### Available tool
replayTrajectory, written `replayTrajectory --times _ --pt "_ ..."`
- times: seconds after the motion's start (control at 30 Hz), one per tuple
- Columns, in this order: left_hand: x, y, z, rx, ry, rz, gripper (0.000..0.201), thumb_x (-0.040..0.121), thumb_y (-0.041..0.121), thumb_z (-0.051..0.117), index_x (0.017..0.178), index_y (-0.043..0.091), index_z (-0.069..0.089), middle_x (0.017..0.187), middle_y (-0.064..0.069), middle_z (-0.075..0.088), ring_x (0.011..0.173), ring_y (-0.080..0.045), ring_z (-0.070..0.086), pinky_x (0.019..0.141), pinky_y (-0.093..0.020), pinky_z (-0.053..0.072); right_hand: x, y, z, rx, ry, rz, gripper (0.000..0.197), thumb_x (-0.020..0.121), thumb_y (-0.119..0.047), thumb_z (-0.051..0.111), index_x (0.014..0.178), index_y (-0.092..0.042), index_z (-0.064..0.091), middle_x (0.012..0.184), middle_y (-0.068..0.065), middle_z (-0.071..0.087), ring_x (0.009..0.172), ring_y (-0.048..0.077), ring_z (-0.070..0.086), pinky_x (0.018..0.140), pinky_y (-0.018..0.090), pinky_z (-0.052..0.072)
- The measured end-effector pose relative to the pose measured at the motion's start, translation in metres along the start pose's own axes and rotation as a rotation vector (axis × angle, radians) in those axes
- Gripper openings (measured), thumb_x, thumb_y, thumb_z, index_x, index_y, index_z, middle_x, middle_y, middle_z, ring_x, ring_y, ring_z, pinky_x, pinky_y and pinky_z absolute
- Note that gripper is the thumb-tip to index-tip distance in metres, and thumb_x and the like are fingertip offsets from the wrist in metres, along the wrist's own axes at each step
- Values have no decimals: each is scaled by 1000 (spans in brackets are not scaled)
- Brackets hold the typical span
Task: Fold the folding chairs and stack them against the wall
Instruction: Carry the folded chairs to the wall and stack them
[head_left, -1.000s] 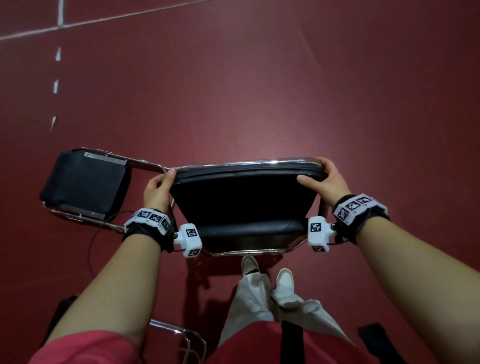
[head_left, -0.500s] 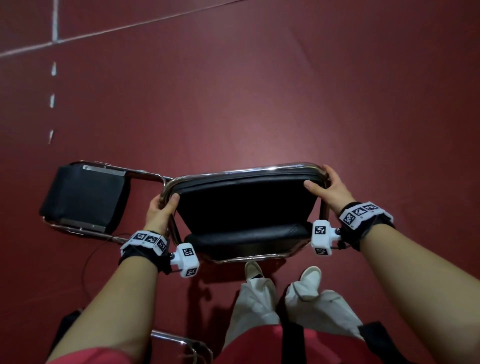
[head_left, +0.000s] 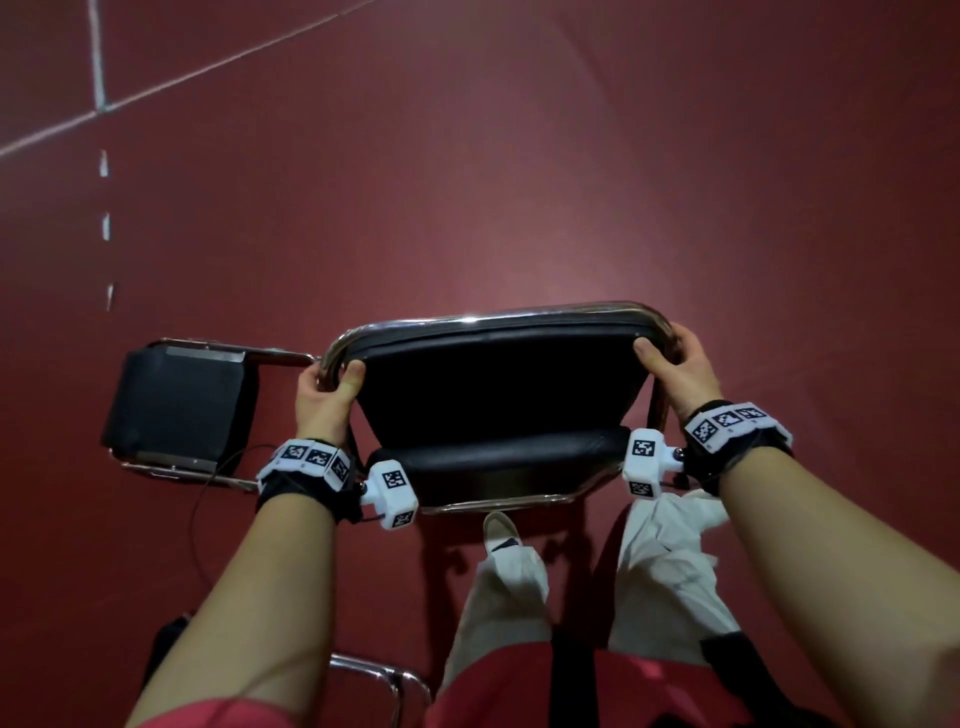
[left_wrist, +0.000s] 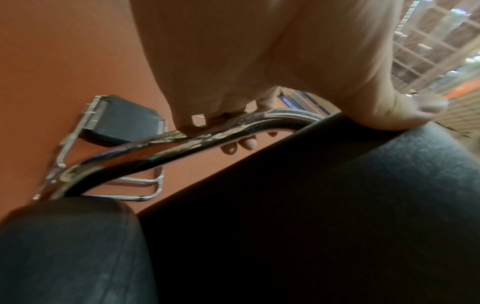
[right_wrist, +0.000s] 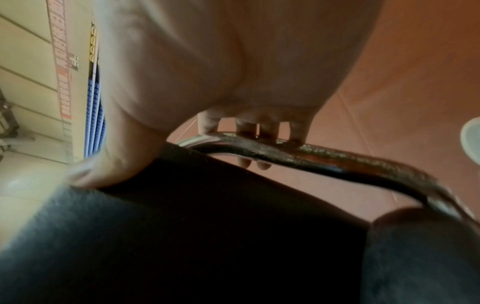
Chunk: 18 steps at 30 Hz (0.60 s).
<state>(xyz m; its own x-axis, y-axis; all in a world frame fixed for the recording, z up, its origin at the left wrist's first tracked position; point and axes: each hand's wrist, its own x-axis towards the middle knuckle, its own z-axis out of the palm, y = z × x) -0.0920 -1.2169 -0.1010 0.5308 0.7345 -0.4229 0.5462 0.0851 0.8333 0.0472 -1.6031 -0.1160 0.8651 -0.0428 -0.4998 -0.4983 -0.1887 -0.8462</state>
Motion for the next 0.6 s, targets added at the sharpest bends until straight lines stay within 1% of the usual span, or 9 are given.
replayTrajectory --times 0.13,0.2,0.27,0.33,0.37,0.4,0.5,0.53,0.6 --pt "-26 48 80 55 9 58 49 87 26 77 126 7 54 115 -6 60 106 -18 58 95 -27 45 39 10 -62 29 71 19 47 86 -30 75 128 -14 60 113 -2 65 107 16 60 97 29 46" --pt "-40 68 120 64 -7 73 49 87 23 77 127 7 53 115 -4 60 104 -16 58 92 -25 44 53 17 -97 39 106 36 45 84 -33 77 122 -15 63 112 0 68 105 18 63 99 33 48" --pt "-56 87 168 50 -44 75 50 85 22 78 127 6 54 116 -5 62 104 -17 60 93 -27 46 66 17 -143 80 168 46 44 82 -33 79 120 -15 65 111 1 69 103 17 64 96 30 49" --pt "-76 108 219 51 -69 88 56 81 24 82 127 5 57 118 -7 65 105 -19 62 97 -30 49 77 5 -196 133 219 42 39 83 -29 79 117 -15 67 107 1 70 98 14 63 87 22 48" --pt "-87 120 240 43 -84 96 57 79 26 84 126 5 58 118 -9 67 104 -19 63 99 -33 51 80 -2 -218 150 241 38 37 83 -27 79 116 -14 67 106 1 69 97 14 63 84 20 47" --pt "-101 138 269 26 -110 110 57 78 26 85 125 6 59 116 -9 67 102 -20 64 99 -35 51 84 -12 -249 172 281 27 36 82 -26 79 115 -14 68 105 1 69 97 16 63 84 21 47" --pt "-151 189 358 -10 -222 155 52 80 20 83 123 3 60 107 -8 65 95 -19 58 94 -36 50 83 -40 -348 249 427 -30 36 80 -25 81 112 -15 68 105 2 71 100 19 65 92 30 50" --pt "-168 204 383 -17 -265 183 51 81 18 81 123 1 59 106 -8 63 94 -19 57 93 -37 49 79 -48 -375 270 461 -51 32 81 -22 81 109 -16 68 101 0 71 98 18 65 92 28 51" --pt "-209 237 441 -30 -379 244 49 85 13 77 126 -2 57 106 -9 61 94 -19 55 93 -36 49 65 -65 -439 312 558 -102 27 82 -17 79 106 -16 66 95 -5 69 91 14 63 80 12 50"
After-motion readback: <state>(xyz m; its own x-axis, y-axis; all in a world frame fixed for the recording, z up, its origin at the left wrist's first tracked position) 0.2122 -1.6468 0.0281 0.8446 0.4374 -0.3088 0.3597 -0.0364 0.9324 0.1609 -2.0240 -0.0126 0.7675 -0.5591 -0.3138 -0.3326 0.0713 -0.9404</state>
